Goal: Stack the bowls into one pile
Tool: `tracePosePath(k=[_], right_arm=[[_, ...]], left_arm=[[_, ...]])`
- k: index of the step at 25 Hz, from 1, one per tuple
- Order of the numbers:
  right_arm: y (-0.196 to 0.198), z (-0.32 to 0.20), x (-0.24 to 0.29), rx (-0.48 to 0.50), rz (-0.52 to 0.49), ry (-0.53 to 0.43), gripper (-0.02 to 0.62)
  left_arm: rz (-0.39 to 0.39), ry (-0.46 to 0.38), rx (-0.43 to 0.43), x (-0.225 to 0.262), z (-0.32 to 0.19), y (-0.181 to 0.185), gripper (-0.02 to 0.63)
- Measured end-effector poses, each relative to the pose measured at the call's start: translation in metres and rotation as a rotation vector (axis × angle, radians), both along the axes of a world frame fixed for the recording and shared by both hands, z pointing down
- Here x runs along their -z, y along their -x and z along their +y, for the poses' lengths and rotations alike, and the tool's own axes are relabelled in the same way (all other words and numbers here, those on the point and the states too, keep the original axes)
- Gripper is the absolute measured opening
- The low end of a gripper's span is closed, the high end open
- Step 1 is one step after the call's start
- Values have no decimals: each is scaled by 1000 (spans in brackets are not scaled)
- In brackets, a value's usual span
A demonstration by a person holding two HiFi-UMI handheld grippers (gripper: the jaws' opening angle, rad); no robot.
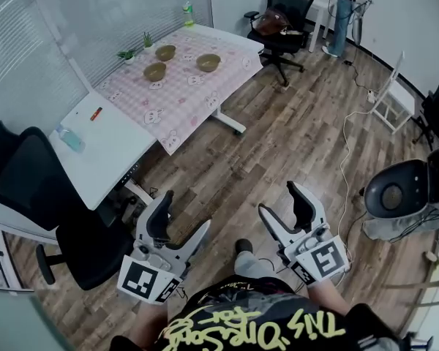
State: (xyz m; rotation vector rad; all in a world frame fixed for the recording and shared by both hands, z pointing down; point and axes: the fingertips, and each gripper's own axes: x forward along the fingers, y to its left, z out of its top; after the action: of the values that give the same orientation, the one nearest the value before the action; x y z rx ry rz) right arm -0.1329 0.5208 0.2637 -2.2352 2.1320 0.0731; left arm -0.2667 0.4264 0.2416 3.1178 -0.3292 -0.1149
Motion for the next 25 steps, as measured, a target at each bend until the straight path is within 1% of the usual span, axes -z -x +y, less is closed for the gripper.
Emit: tracePosePath(k=[6,12,16,20,22,25], right_arm=[[-60,-46,9,30,14,-11,287],[-108,-70,17,69,23,-39,287],[-117,-83,6,101,12,-24,287],[-114,-97,4,136,-16,-23,287],[-110,-104,6,156,-5,-29,287],[-109,-110,4,160,9,-15,287]], left_arm=[[10,-14,39,9,-44,-55,357],[4,-22,64,15,-61,-103,357],[-16,-21,86,8,-68,-113,357],[-35,5,98,0,-76,-111,357],[-38,15,97,-2,-82,-112,357],[-24,12,93,-2,-89,-117,357]])
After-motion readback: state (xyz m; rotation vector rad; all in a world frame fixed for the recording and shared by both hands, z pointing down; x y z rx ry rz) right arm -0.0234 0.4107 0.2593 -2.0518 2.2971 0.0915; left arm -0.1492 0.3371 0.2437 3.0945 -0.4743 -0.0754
